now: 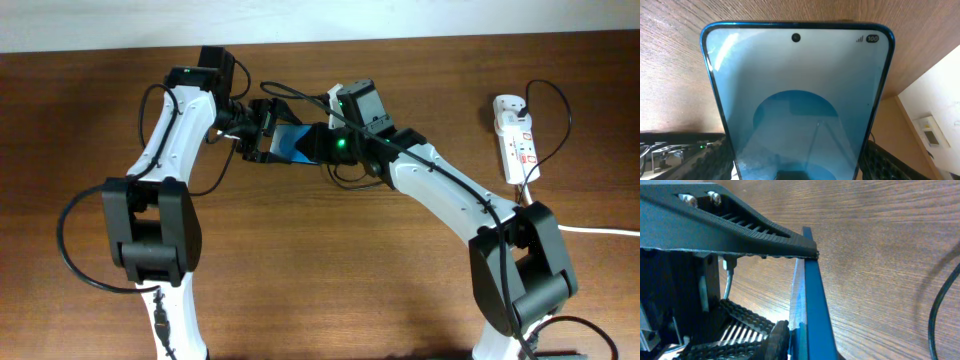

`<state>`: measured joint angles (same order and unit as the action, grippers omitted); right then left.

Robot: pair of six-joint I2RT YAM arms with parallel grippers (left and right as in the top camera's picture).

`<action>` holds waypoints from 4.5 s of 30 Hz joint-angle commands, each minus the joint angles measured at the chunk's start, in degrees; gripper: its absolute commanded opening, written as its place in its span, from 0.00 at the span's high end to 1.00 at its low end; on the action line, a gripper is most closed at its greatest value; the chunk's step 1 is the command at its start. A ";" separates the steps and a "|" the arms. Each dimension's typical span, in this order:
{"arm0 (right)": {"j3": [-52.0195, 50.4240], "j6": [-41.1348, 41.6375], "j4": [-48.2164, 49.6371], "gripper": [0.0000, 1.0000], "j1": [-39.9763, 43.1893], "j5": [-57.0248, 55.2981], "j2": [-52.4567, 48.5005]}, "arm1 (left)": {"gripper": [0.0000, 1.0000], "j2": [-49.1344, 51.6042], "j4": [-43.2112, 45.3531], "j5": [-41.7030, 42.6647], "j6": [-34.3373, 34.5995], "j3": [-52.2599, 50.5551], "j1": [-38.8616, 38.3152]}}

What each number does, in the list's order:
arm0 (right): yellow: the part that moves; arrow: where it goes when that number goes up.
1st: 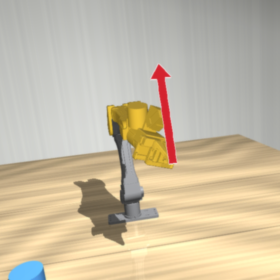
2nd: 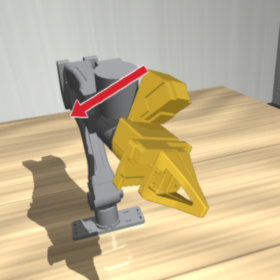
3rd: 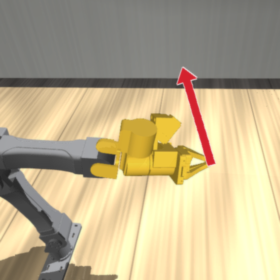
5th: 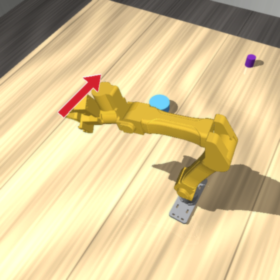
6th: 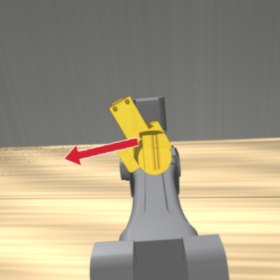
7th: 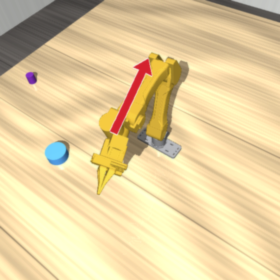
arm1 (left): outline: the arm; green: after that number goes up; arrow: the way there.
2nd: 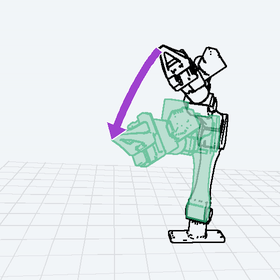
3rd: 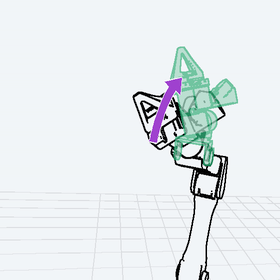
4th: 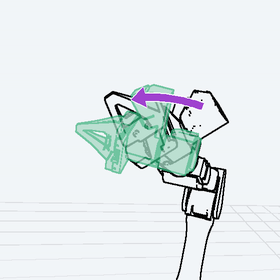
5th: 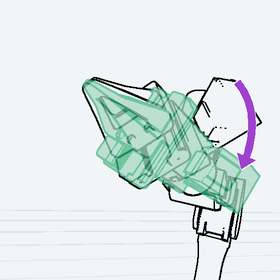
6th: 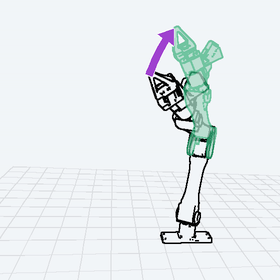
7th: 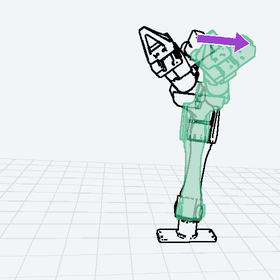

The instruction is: Plug charger to phone and switch on socket

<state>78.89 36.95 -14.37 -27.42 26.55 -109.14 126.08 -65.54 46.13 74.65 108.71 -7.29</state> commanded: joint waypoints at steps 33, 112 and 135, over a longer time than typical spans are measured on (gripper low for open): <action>4.37 7.37 2.47 0.96 14.08 5.77 4.07 | 0.67 -0.42 19.74 15.04 -24.90 1.27 -0.07; 8.17 42.51 12.37 0.11 6.49 -16.22 4.00 | 1.00 -0.42 51.36 10.23 -4.74 1.27 2.03; 8.09 -10.25 -17.42 0.06 16.33 -7.43 3.87 | 1.00 -0.42 36.11 33.70 -28.09 1.22 11.19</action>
<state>87.00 33.78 -30.33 -10.41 17.34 -106.02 126.13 -29.69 72.20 48.53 109.36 3.57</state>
